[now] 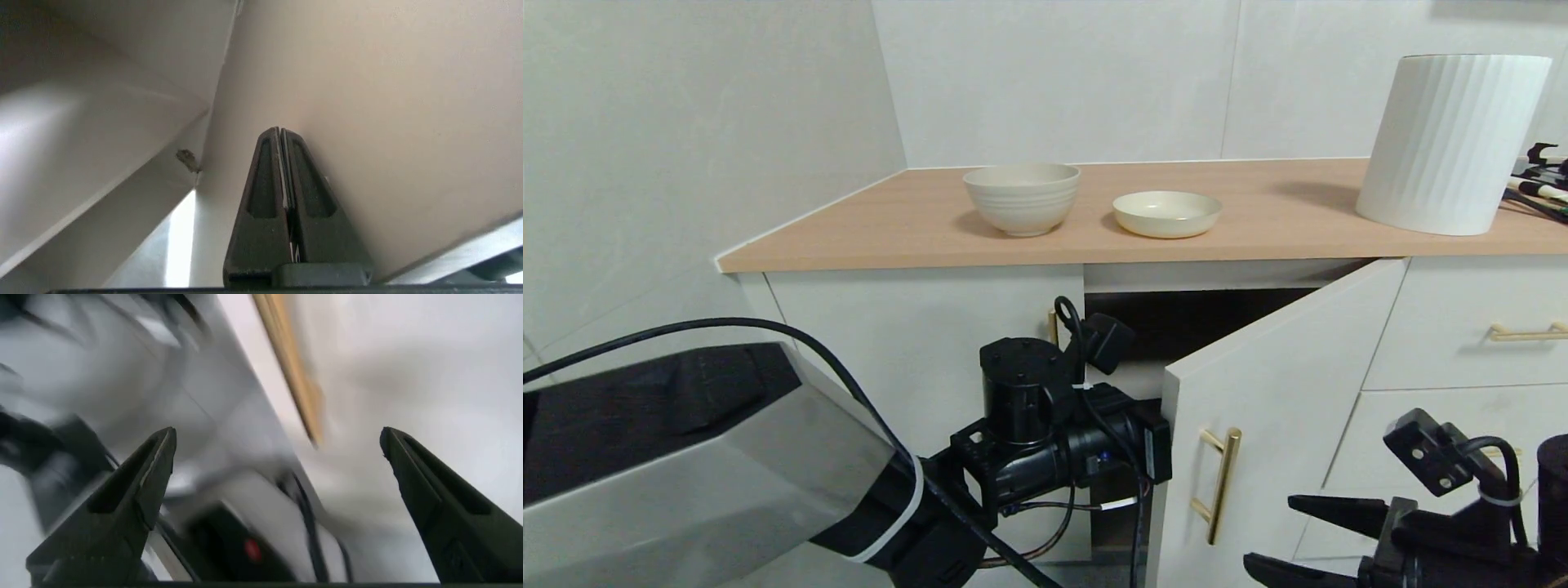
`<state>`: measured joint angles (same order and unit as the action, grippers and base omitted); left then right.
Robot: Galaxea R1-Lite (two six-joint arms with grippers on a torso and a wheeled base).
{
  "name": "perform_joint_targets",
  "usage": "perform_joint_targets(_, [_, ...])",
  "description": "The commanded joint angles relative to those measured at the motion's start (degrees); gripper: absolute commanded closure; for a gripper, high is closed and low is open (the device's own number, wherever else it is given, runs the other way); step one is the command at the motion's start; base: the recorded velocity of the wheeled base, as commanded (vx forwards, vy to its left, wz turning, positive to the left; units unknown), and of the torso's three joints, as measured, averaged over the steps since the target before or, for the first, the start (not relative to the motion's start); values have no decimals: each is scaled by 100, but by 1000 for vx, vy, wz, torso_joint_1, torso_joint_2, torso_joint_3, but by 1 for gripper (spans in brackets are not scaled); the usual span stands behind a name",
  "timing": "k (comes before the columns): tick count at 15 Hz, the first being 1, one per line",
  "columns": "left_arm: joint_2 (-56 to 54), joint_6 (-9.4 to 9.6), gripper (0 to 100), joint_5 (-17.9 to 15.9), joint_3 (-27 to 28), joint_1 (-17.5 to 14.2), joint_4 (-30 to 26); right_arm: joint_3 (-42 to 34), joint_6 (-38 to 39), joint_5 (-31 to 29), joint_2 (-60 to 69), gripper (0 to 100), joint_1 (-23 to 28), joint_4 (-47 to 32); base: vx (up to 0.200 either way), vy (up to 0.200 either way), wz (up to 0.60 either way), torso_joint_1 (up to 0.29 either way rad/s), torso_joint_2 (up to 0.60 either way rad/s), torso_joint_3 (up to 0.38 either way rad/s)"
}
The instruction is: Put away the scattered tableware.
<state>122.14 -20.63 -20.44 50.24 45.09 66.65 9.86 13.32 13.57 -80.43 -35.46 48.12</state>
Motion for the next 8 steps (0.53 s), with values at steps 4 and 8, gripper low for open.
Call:
perform_joint_targets(4, [-357,-99,100,-12,-14,52,-407,640,-32,-355,2023,0,-514,-2887,0,0,0,0,0,0])
perform_joint_targets(8, [-243,-99,100,-3,-40,193,-407,692,100,-320,2049,0,-506,-2966,0,0,0,0,0,0])
